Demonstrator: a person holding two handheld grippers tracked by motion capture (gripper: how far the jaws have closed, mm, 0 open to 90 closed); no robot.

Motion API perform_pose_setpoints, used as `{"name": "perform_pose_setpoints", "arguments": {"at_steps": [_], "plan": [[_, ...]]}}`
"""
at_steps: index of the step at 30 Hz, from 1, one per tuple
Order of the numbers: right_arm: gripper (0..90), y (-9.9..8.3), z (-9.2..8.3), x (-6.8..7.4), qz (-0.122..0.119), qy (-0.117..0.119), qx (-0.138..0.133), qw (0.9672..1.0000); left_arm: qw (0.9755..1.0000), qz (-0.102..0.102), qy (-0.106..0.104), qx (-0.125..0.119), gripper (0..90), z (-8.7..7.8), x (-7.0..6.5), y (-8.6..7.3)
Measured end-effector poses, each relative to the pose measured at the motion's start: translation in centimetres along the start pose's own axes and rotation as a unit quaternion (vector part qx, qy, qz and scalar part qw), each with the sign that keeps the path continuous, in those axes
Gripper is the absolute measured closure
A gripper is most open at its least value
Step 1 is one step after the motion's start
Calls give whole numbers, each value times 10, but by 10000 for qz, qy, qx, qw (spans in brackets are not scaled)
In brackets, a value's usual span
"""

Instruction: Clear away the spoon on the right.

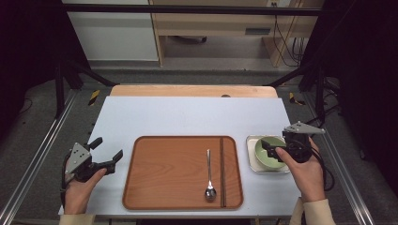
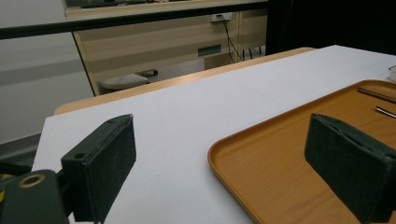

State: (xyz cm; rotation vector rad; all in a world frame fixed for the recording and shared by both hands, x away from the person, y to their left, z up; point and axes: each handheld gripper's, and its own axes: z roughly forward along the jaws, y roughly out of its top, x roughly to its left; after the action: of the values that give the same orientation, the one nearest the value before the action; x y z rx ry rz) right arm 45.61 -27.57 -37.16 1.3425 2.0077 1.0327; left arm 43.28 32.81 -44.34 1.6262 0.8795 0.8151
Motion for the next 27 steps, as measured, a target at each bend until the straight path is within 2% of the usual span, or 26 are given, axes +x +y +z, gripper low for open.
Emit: {"name": "perform_pose_setpoints", "arguments": {"at_steps": [11, 17, 21, 23, 27], "plan": [[138, -7, -4, -13, 67, -152, -45, 9999, 9999, -32, 59, -144, 73, -5, 3, 4], [212, -13, -5, -23, 171, -266, -30, 9995, 9996, -75, 130, -255, 69, -10, 6, 7], [261, -19, -4, -31, 377, -209, 26, 9991, 9995, -82, 156, -280, 69, -11, 8, 7], [278, -21, -3, -34, 366, -175, 29, 9992, 9994, -82, 158, -285, 69, -11, 8, 7], [303, -26, 0, -38, 500, -146, 116, 9986, 9995, -75, 154, -264, 69, -11, 8, 6]]}}
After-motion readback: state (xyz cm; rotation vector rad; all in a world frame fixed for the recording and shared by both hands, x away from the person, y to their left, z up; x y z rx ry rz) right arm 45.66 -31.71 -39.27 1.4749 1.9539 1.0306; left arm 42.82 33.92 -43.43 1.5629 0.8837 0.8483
